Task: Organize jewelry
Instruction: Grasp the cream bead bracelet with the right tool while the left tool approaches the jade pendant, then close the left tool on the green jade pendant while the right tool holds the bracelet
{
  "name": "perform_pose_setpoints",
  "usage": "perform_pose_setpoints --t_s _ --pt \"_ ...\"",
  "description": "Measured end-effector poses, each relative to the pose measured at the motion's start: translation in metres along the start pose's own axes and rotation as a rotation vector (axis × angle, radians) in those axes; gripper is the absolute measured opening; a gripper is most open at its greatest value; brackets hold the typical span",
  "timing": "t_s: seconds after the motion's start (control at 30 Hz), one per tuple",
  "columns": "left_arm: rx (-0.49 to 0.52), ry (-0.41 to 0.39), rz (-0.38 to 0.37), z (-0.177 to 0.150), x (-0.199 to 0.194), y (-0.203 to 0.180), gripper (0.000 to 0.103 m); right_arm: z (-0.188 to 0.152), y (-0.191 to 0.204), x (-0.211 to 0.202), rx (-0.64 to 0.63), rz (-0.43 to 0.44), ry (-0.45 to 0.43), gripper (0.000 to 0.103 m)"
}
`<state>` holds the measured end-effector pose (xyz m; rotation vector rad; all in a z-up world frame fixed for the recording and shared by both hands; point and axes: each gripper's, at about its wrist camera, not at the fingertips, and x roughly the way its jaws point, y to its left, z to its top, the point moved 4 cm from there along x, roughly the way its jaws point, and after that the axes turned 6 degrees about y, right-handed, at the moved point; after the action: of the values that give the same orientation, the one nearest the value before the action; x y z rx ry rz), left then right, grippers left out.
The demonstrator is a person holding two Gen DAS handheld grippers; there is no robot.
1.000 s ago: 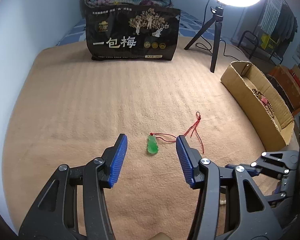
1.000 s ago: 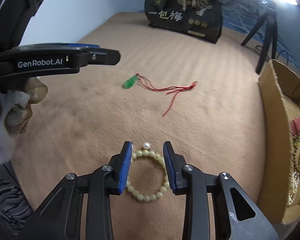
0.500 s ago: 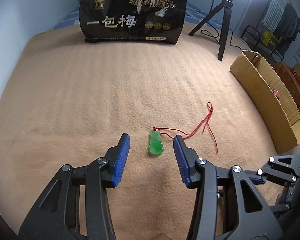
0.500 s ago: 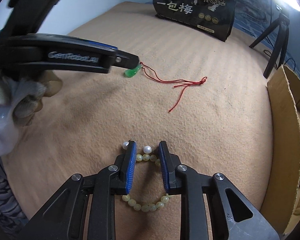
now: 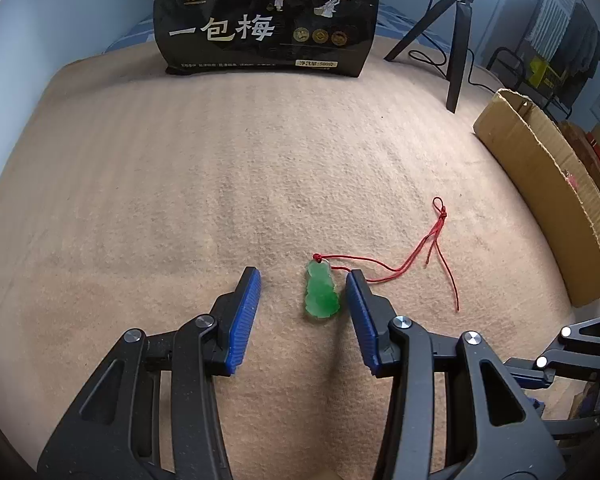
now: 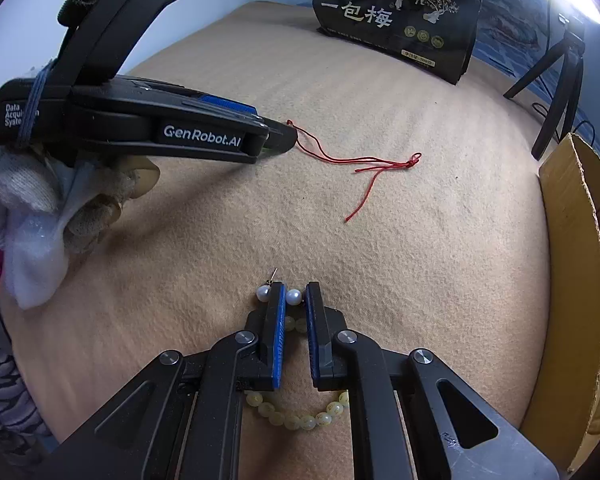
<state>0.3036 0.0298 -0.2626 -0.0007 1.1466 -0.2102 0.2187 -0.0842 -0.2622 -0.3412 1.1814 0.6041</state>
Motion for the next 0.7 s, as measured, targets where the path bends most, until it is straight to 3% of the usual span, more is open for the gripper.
perform_pose_setpoints --t_s 0.13,0.2,0.7 --pt "0.02 0.0 0.015 -0.001 0.003 -0.004 0.035 0.002 -0.002 0.0 0.003 0.001 -0.003 0.008" --pt "0.031 0.0 0.014 0.0 0.004 -0.007 0.015 0.002 -0.002 0.0 0.003 0.0 -0.004 0.008" --pt "-0.021 -0.046 0.006 0.003 -0.016 0.004 0.015 0.003 -0.012 -0.018 0.029 0.013 -0.052 0.008"
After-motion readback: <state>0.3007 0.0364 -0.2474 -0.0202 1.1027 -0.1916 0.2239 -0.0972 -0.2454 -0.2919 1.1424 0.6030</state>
